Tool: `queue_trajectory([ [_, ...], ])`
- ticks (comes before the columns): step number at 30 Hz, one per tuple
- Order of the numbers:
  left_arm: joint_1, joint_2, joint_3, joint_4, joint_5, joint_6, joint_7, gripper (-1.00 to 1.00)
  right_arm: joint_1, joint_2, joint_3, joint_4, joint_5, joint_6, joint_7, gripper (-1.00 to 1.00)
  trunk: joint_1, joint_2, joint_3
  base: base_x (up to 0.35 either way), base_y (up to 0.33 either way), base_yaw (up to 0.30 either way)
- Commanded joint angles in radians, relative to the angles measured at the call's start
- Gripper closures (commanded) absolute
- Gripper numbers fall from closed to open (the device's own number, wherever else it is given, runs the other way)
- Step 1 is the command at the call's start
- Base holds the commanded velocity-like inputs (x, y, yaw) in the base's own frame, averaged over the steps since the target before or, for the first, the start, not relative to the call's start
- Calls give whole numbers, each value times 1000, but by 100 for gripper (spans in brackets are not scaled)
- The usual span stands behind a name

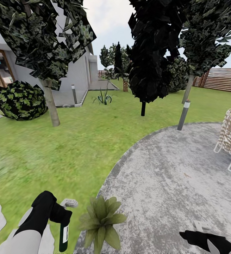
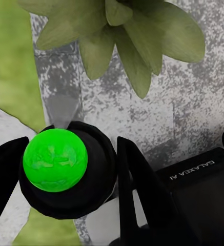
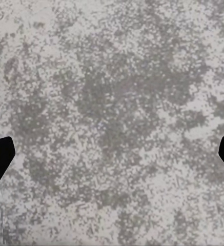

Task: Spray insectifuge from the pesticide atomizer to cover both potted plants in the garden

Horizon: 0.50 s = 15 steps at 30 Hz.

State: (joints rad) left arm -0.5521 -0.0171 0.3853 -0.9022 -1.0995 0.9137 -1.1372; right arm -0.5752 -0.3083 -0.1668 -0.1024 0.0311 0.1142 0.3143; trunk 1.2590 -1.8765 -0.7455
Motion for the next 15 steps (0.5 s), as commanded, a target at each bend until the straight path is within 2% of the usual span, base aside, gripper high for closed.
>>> queue_trajectory([
  [1, -1, -1, 4, -1, -10, 5, -10, 100, 0, 0, -8, -2, 3, 7, 5, -100, 0, -1, -2, 4, 0, 0],
  [15, 0, -1, 4, 0, -10, 5, -10, 100, 0, 1, -7, -2, 6, 4, 4, -100, 0, -1, -16, 0, 0, 0],
])
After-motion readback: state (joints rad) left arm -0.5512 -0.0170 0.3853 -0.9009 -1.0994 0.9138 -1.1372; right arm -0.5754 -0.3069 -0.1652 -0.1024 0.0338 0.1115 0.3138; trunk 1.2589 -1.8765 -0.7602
